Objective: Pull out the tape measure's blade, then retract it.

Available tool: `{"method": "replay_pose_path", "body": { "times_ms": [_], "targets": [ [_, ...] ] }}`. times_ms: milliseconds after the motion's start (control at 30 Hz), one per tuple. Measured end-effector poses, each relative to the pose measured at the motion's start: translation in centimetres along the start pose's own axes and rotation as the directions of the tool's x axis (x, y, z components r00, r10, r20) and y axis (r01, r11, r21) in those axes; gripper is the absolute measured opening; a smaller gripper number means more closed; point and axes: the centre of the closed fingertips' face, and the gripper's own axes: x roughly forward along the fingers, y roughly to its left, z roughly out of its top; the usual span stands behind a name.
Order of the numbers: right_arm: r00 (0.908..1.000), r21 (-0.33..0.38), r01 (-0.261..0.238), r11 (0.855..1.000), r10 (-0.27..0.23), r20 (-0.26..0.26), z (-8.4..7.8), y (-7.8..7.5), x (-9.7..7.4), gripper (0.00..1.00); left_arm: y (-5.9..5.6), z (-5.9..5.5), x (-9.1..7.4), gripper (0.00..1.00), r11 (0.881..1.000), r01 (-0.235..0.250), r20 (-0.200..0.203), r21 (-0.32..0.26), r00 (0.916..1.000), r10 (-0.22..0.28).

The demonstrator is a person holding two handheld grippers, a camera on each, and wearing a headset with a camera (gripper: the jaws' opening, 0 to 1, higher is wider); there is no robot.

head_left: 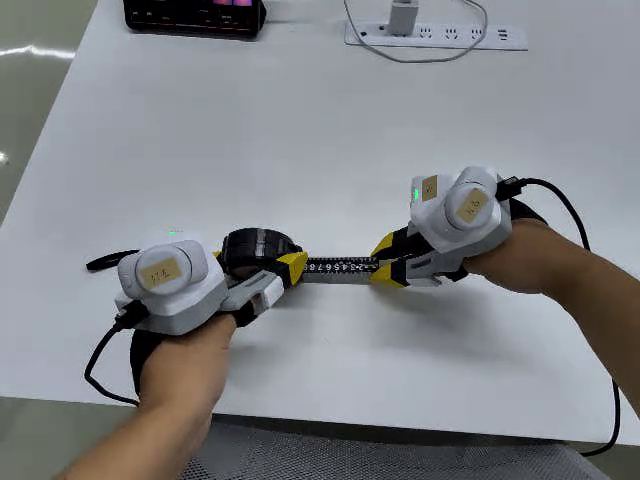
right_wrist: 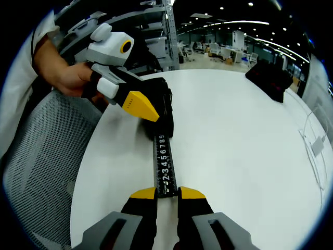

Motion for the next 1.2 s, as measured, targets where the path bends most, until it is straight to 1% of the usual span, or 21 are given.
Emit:
{"method": "replay_pose_path", "body": {
  "times_ms": [567, 967, 1200],
  "targets": [
    [0.9997, -0.011, -0.017, 1.0, 0.017, 0.018, 1.8, 0.5, 1.2, 0.11, 0.1, -0.1, 0.1, 0.57, 1.0, 0.003, 0.001, -0.007, 1.0, -0.003],
    [0.9989, -0.026, -0.035, 0.999, 0.036, 0.03, 3.3, 0.6, 2.6, 0.11, 0.1, -0.1, 0.1, 0.57, 1.0, 0.003, 0.004, -0.015, 1.0, -0.003],
    [0.9982, -0.021, -0.044, 0.999, 0.045, 0.041, 3.8, 0.7, 3.0, 0.11, 0.0, -0.1, 0.1, 0.58, 1.0, 0.003, 0.003, -0.014, 1.0, -0.003]
  ]
}}
